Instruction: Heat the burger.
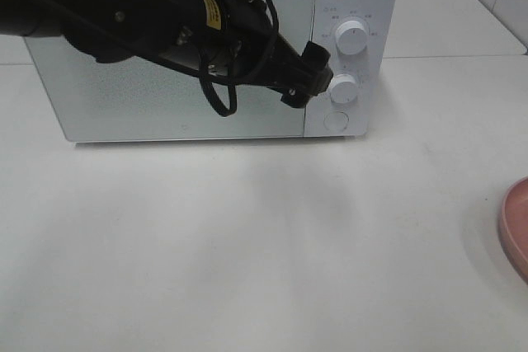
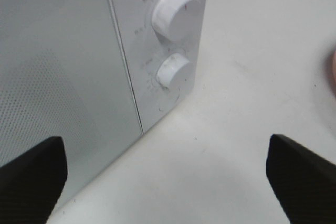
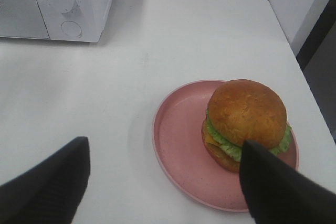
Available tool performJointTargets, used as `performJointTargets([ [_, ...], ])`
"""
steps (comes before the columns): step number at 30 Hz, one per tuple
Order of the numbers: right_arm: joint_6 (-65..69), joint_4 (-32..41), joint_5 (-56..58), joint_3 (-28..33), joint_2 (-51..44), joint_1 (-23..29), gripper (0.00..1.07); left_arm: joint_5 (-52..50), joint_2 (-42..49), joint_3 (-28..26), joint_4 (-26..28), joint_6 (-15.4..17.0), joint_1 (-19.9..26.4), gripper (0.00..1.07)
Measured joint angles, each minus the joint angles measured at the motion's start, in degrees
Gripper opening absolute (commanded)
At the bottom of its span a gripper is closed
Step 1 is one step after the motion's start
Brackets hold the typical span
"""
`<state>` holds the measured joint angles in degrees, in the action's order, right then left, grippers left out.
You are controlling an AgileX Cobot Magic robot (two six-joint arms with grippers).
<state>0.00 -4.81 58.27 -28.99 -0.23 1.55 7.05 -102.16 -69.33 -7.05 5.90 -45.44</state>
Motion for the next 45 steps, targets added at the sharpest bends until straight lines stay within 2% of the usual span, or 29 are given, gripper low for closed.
performJointTargets([
  [1, 0.0, 0.0, 0.0, 0.0, 0.0, 0.0, 0.76, 4.35, 1.43, 0.0, 0.11, 0.0, -0.34, 0.96],
  [4, 0.0, 0.0, 0.0, 0.0, 0.0, 0.0, 0.76, 6.19, 2.12, 0.0, 0.29, -0.06, -0.34, 0.96],
  [6, 0.0, 0.0, 0.0, 0.0, 0.0, 0.0, 0.76, 16.67, 4.7, 0.0, 0.4, -0.06, -0.4, 0.96],
  [8, 0.0, 0.0, 0.0, 0.0, 0.0, 0.0, 0.76, 19.14, 5.33, 0.0, 0.4, -0.06, -0.4, 0.96],
  [9, 0.0, 0.0, 0.0, 0.0, 0.0, 0.0, 0.76, 24.92, 6.7, 0.0, 0.52, -0.06, -0.4, 0.96],
  [10, 0.0, 0.0, 0.0, 0.0, 0.0, 0.0, 0.76, 24.92, 6.7, 0.0, 0.52, -0.06, -0.4, 0.96],
  [12, 0.0, 0.0, 0.0, 0.0, 0.0, 0.0, 0.76, 33.06, 8.14, 0.0, 0.46, -0.06, -0.4, 0.96],
  [20, 0.0, 0.0, 0.0, 0.0, 0.0, 0.0, 0.76, 46.58, 10.14, 0.0, 0.46, -0.06, -0.34, 0.96],
  [25, 0.0, 0.0, 0.0, 0.0, 0.0, 0.0, 0.76, 50.88, 11.06, 0.0, 1.09, -0.17, 1.09, 0.96],
  [26, 0.0, 0.0, 0.0, 0.0, 0.0, 0.0, 0.76, 51.97, 11.57, -0.06, 1.6, -0.17, 3.21, 0.96],
  [27, 0.0, 0.0, 0.0, 0.0, 0.0, 0.0, 0.76, 51.97, 11.57, -0.06, 1.6, -0.17, 3.21, 0.96],
  [29, 0.0, 0.0, 0.0, 0.0, 0.0, 0.0, 0.76, 53.46, 12.61, -0.06, 2.69, -1.38, 8.14, 0.96],
  [30, 0.0, 0.0, 0.0, 0.0, 0.0, 0.0, 0.76, 53.46, 12.61, -0.06, 2.69, -1.38, 8.14, 0.96],
  [31, 0.0, 0.0, 0.0, 0.0, 0.0, 0.0, 0.76, 54.66, 13.29, -0.06, 3.95, -3.27, 11.63, 0.96],
  [33, 0.0, 0.0, 0.0, 0.0, 0.0, 0.0, 0.76, 55.29, 13.52, -0.06, 4.81, -4.01, 13.29, 0.96],
  [34, 0.0, 0.0, 0.0, 0.0, 0.0, 0.0, 0.76, 56.55, 14.27, -0.06, 6.3, -5.61, 17.53, 0.96],
  [35, 0.0, 0.0, 0.0, 0.0, 0.0, 0.0, 0.76, 56.55, 14.27, -0.06, 6.3, -5.61, 17.53, 0.96],
  [36, 0.0, 0.0, 0.0, 0.0, 0.0, 0.0, 0.76, 57.18, 14.61, -0.06, 7.05, -6.36, 19.77, 0.96],
  [37, 0.0, 0.0, 0.0, 0.0, 0.0, 0.0, 0.76, 58.33, 15.47, -0.06, 8.31, -7.1, 23.89, 0.96],
  [38, 0.0, 0.0, 0.0, 0.0, 0.0, 0.0, 0.76, 58.33, 15.47, -0.06, 8.31, -7.1, 23.89, 0.96],
  [39, 0.0, 0.0, 0.0, 0.0, 0.0, 0.0, 0.76, 58.9, 15.93, -0.06, 8.88, -7.33, 26.18, 0.96],
  [40, 0.0, 0.0, 0.0, 0.0, 0.0, 0.0, 0.76, 59.59, 16.84, 0.23, 9.91, -7.79, 30.37, 0.96],
  [41, 0.0, 0.0, 0.0, 0.0, 0.0, 0.0, 0.76, 59.82, 17.48, 0.63, 10.2, -8.02, 32.54, 0.96],
  [42, 0.0, 0.0, 0.0, 0.0, 0.0, 0.0, 0.76, 59.82, 17.48, 0.63, 10.2, -8.02, 32.54, 0.96],
  [43, 0.0, 0.0, 0.0, 0.0, 0.0, 0.0, 0.76, 59.82, 18.68, 1.6, 10.6, -8.59, 36.27, 0.96],
  [44, 0.0, 0.0, 0.0, 0.0, 0.0, 0.0, 0.76, 59.82, 18.68, 1.6, 10.6, -8.59, 36.27, 0.96],
  [45, 0.0, 0.0, 0.0, 0.0, 0.0, 0.0, 0.76, 59.87, 20.4, 3.04, 11.12, -9.11, 39.94, 0.96],
])
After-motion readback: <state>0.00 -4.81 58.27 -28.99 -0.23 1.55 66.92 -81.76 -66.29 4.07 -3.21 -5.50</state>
